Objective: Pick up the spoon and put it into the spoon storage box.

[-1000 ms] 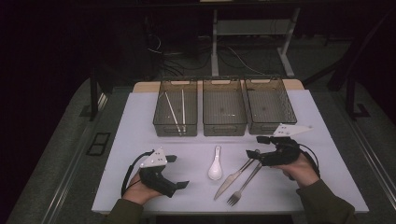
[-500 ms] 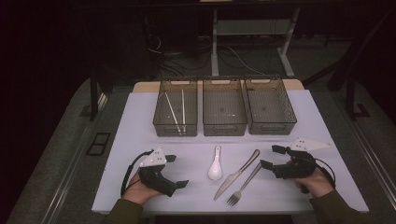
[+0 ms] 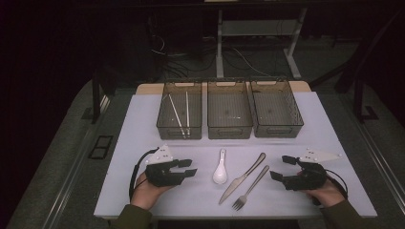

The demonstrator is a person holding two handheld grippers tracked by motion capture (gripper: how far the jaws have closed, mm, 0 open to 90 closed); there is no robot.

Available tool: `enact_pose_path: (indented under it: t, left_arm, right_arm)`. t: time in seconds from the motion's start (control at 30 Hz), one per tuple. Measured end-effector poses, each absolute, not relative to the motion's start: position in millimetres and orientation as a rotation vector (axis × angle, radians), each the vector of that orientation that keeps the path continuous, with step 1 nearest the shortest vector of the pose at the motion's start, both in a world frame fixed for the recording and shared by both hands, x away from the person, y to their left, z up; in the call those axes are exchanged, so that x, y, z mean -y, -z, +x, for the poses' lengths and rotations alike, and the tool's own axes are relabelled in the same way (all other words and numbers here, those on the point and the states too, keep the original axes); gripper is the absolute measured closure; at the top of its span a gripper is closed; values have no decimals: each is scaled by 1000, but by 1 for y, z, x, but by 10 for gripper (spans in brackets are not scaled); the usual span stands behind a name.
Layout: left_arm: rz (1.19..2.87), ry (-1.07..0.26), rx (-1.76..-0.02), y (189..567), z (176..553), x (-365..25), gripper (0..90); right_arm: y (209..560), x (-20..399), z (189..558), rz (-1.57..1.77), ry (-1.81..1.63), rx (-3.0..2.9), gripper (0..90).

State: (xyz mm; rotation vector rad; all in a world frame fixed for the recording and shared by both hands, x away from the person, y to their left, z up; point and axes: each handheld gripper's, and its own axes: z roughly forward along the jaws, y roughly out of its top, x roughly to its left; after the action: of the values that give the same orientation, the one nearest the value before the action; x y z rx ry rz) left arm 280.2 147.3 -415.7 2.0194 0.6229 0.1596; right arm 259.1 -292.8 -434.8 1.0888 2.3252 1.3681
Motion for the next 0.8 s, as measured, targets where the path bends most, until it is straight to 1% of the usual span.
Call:
enact_pose_path:
  t: [0.13, 0.2, 0.23, 0.57, 0.8]
  left_arm:
    - [2053, -172, -628, 418, 289, -140, 801]
    - [2060, -170, -640, 419, 295, -137, 867]
    - [2057, -168, -650, 419, 298, -135, 884]
    - [2107, -173, -659, 430, 336, -105, 887]
    - [2148, -183, -651, 437, 352, -81, 887]
  right_arm:
    - [435, 292, 259, 1089, -1364, -2326, 190]
    - [435, 292, 259, 1094, -1366, -2322, 190]
    - [435, 293, 259, 1096, -1366, -2321, 190]
    - [435, 294, 260, 1096, -1372, -2315, 190]
    - [434, 294, 260, 1094, -1374, -2317, 190]
